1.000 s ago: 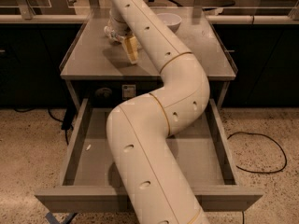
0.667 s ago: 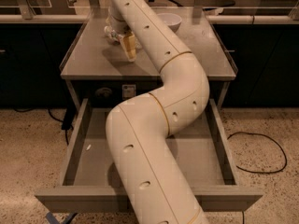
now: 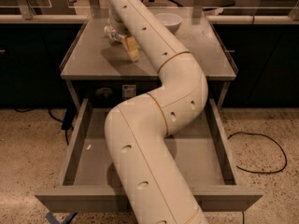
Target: Place water bottle into top drawer
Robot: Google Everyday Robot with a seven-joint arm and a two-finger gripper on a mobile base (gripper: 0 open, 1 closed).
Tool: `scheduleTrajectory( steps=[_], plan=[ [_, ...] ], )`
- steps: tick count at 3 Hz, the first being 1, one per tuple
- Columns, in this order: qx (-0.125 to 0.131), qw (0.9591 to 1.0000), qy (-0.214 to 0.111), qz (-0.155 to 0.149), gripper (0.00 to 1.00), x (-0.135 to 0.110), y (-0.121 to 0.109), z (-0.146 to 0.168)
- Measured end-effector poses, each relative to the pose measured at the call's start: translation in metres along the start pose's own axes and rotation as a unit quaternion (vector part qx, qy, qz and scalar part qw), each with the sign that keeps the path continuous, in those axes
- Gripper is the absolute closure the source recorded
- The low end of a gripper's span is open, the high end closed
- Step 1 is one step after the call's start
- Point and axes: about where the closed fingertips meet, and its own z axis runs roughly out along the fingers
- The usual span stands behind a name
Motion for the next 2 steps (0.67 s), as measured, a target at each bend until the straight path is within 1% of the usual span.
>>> scheduleTrajectory(
  steps=[1,2],
  plan=[
    [0.002,1.0000,-0.006,-0.001,0.00,-0.006,-0.003,-0.013],
    [0.020,0.9998,-0.002,-0.004,0.00,-0.003,-0.011,-0.048]
  ],
)
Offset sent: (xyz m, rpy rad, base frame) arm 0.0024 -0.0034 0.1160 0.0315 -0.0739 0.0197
